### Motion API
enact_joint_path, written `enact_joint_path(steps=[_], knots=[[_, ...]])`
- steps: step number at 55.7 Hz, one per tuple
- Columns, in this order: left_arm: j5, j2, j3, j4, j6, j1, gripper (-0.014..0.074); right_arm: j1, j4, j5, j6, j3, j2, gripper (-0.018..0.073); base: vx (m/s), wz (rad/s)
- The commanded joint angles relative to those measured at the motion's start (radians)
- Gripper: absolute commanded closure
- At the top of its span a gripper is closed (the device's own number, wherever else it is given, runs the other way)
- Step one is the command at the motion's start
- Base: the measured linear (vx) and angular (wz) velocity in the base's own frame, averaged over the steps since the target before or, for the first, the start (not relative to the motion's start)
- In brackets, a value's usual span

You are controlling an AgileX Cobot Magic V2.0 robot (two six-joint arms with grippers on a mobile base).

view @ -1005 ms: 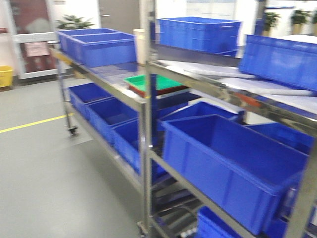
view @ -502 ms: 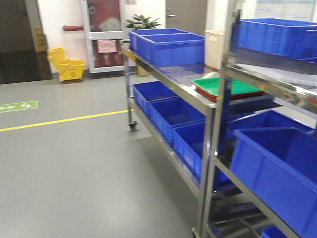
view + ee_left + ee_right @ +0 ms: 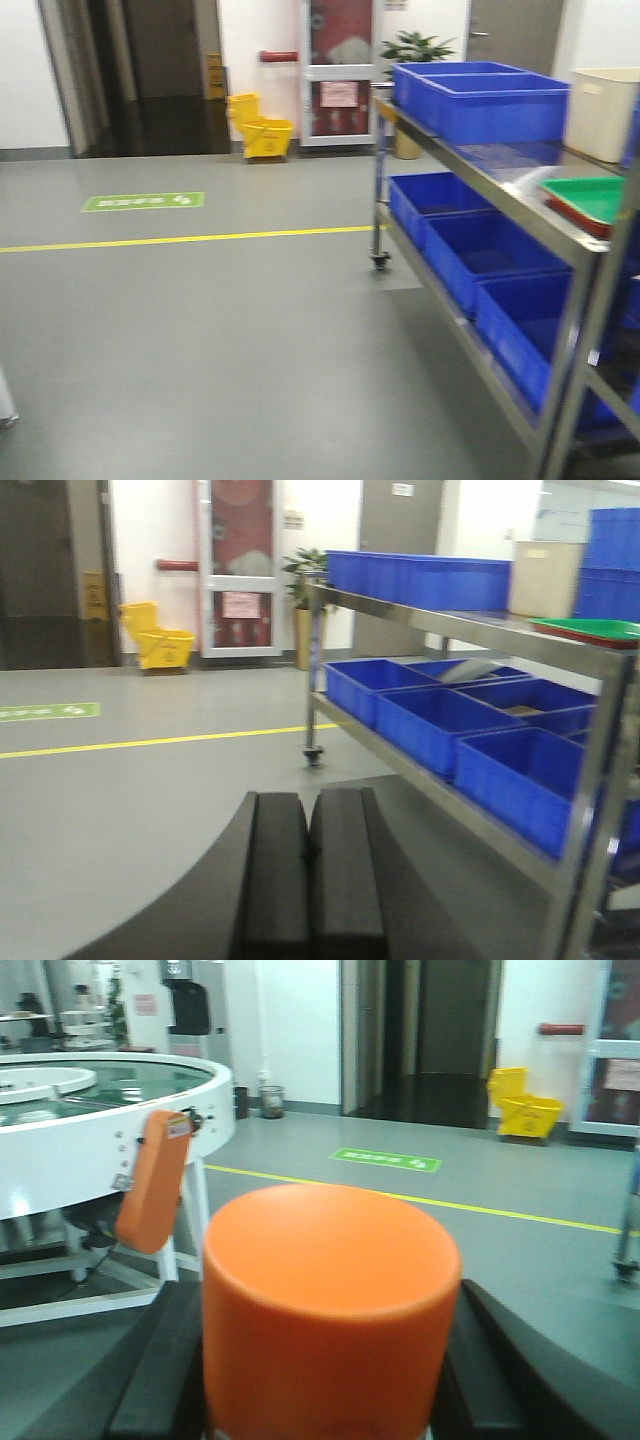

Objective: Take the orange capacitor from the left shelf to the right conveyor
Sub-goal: 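Drive the base to the green conveyor holding the cylinder in the right gripper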

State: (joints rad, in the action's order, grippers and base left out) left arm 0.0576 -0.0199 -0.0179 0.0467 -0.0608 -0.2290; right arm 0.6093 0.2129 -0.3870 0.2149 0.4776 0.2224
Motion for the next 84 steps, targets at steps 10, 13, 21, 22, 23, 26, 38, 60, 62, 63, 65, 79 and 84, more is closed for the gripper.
enact_joint_path(steps=[10, 13, 21, 22, 23, 26, 38, 60, 62, 63, 65, 79, 84], knots=[[-0.081, -0.005, 0.03, 0.005, -0.006, -0.008, 0.0603, 0.0, 0.019, 0.086, -0.003, 0.028, 0.01, 0.0567, 0.18, 0.6], [-0.081, -0.005, 0.03, 0.005, -0.006, -0.008, 0.0603, 0.0, 0.019, 0.086, -0.003, 0.028, 0.01, 0.0567, 0.19, 0.66], [-0.081, -0.005, 0.03, 0.005, -0.006, -0.008, 0.0603, 0.0, 0.019, 0.086, -0.003, 0.028, 0.01, 0.0567, 0.21, 0.71], [-0.081, -0.005, 0.03, 0.005, -0.006, -0.008, 0.0603, 0.0, 0.019, 0.086, -0.003, 0.028, 0.01, 0.0567, 0.22, 0.73], [-0.081, -0.005, 0.03, 0.005, -0.006, -0.008, 0.0603, 0.0, 0.019, 0.086, -0.003, 0.028, 0.01, 0.0567, 0.22, 0.73], [-0.081, -0.005, 0.03, 0.005, -0.006, -0.008, 0.0603, 0.0, 0.019, 0.083, -0.003, 0.028, 0.01, 0.0567, 0.22, 0.72], [-0.08, -0.005, 0.03, 0.005, -0.006, -0.008, 0.0603, 0.0, 0.019, 0.081, -0.003, 0.028, 0.011, 0.0567, 0.24, 0.69], [-0.081, -0.004, 0.03, 0.005, -0.006, -0.008, 0.0603, 0.0, 0.019, 0.082, -0.003, 0.028, 0.008, 0.0567, 0.28, 0.52], [-0.081, -0.004, 0.03, 0.005, -0.006, -0.008, 0.0603, 0.0, 0.019, 0.082, -0.003, 0.028, 0.008, 0.0567, 0.31, 0.39], [-0.081, -0.004, 0.03, 0.005, -0.006, -0.008, 0.0603, 0.0, 0.019, 0.082, -0.003, 0.028, 0.008, 0.0567, 0.31, 0.37], [-0.081, -0.004, 0.03, 0.005, -0.006, -0.008, 0.0603, 0.0, 0.019, 0.083, -0.003, 0.028, 0.008, 0.0567, 0.31, 0.35], [-0.081, -0.004, 0.03, 0.005, -0.006, -0.008, 0.0603, 0.0, 0.019, 0.085, -0.003, 0.028, 0.008, 0.0567, 0.33, 0.29], [-0.081, -0.004, 0.03, 0.005, -0.006, -0.008, 0.0603, 0.0, 0.019, 0.085, -0.003, 0.028, 0.008, 0.0567, 0.37, 0.27]])
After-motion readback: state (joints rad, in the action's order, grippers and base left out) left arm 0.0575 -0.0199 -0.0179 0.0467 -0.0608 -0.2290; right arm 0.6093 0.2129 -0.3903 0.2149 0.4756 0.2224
